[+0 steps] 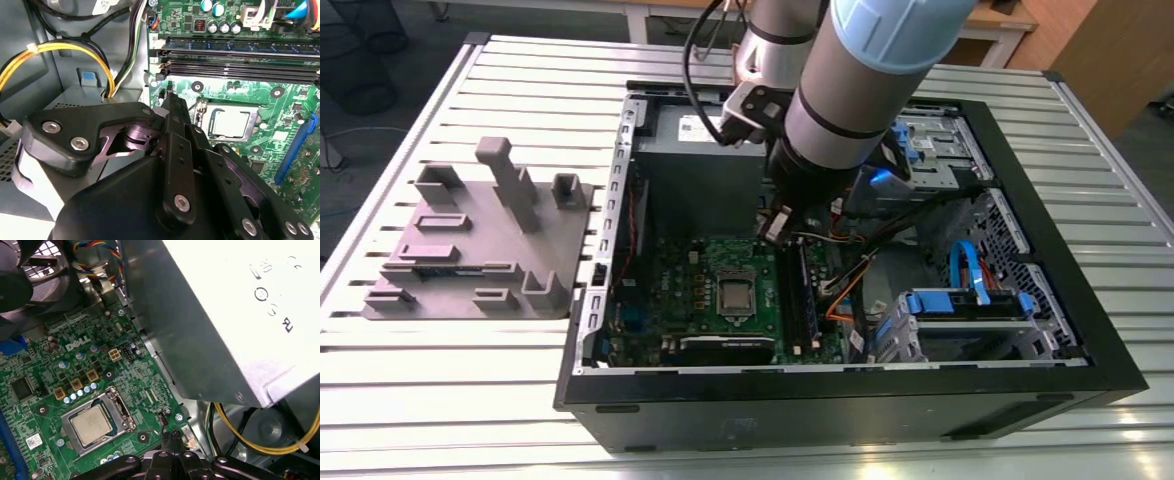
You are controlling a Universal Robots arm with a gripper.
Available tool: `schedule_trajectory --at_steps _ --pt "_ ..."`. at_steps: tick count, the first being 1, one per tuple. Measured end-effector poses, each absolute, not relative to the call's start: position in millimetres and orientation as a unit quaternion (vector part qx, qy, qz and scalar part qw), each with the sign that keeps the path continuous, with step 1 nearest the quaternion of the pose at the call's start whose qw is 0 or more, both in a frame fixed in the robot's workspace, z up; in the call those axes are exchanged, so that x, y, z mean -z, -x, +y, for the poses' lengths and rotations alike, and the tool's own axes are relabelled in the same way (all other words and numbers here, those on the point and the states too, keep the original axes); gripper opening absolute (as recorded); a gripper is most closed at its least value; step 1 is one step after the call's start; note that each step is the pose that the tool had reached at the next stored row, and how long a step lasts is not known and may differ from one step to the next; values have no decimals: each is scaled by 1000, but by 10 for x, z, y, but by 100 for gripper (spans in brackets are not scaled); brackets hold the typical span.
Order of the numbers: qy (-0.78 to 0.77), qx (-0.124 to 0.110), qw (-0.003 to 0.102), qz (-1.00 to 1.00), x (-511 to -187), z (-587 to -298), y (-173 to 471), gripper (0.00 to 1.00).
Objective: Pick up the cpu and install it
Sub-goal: 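Install the first cpu locking lever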
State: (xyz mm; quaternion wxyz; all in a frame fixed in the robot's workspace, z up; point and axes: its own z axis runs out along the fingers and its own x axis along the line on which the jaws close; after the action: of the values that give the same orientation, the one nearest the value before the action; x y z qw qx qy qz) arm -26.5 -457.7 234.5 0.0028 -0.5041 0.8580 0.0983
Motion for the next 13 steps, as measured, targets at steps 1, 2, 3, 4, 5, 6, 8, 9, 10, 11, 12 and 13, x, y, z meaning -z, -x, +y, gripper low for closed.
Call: schedule_trajectory --at_steps 1,2,3,4,5,6,8,9,10,11,12,13 --pt "509 -98 2 855 -2344 -4577 266 11" --pt "513 -98 2 853 -2345 -4577 266 11" --pt "516 -98 1 851 -2345 -4577 267 11" --pt "517 -98 1 850 -2345 -4576 266 11" --pt "517 -98 1 850 -2345 -4572 262 11" --pt "517 -98 1 850 -2345 -4568 258 11" --pt "517 -98 1 850 -2345 -4555 244 11" --pt "517 -98 1 850 -2345 -4550 244 11" --pt "517 -98 1 850 -2344 -4545 243 11" --pt "518 -98 1 850 -2343 -4540 243 11" --pt "519 -98 1 849 -2341 -4533 245 11" --pt "520 -98 1 849 -2338 -4522 247 11"
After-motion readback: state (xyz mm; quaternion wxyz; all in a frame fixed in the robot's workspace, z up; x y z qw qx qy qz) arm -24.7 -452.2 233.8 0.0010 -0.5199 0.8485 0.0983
